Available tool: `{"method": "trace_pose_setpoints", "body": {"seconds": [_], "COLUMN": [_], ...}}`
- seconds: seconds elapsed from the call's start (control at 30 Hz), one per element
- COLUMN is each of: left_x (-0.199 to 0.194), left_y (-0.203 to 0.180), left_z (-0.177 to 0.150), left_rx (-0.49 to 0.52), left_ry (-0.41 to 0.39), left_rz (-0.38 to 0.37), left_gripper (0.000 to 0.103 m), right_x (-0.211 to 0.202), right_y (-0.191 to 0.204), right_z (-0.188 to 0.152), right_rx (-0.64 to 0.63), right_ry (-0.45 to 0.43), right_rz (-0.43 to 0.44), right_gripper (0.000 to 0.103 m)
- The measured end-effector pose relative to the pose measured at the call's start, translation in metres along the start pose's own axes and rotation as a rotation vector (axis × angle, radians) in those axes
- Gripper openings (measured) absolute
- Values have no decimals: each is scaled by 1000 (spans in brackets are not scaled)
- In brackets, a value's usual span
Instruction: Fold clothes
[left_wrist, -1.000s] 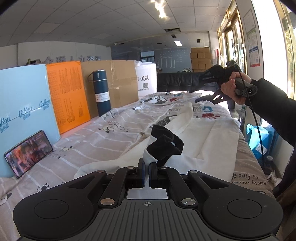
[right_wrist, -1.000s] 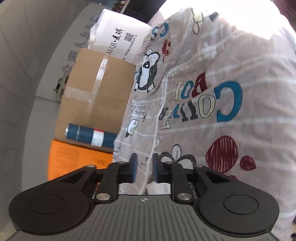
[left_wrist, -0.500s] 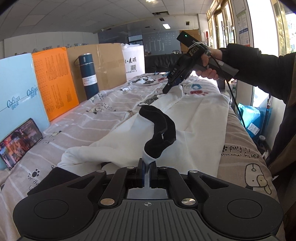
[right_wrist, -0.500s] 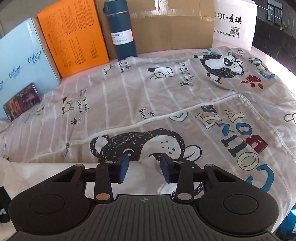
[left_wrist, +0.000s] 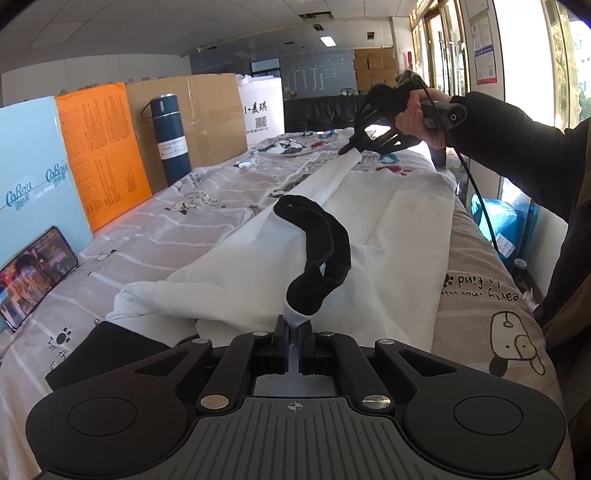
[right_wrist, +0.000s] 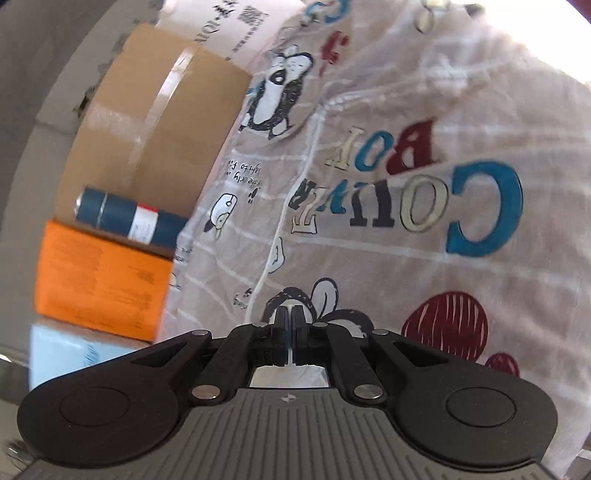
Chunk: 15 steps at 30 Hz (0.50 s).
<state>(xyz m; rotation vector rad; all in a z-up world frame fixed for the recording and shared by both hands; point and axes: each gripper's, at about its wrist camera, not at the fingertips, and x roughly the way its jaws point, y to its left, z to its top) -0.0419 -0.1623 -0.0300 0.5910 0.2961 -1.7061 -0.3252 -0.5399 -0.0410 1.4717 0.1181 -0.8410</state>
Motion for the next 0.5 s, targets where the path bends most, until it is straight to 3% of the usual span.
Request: {"method": "trace_pose_setpoints", "body": {"seconds": [0.03, 0.1, 0.2, 0.23, 0.27, 0.3, 0.4, 0.5], "left_x": [0, -1, -3, -3, -4, -4, -5, -7], "left_y": [0, 1, 3, 3, 3, 4, 5, 6], "left_z": [0, 0, 1, 1, 1, 1, 2, 2], "left_rx": [-2, -6, -11, -13, -15, -17, -22, -28], "left_ry": [-4, -11, -22, -26, -29, -33, -44, -55], "left_rz": [4, 11, 22, 25, 29, 33, 44, 55], "left_gripper": [3, 3, 3, 3, 3, 3, 3, 3], "right_x": [-6, -22, -38, -42, -44, -45, -33, -10], "right_y": [-6, -4, 0, 1, 3, 6, 16, 15], "right_z": [2, 1, -1, -4, -8, -12, -24, -32], "right_rx": [50, 11, -33, -40, -64, -95, -199, -217], "right_ry": [-35, -124, -88, -64, -53, -52, -28, 17], "right_rz": [1, -42, -25, -9, 0, 1, -61, -96], "right_gripper": [2, 2, 7, 20, 49, 60, 62, 60]}}
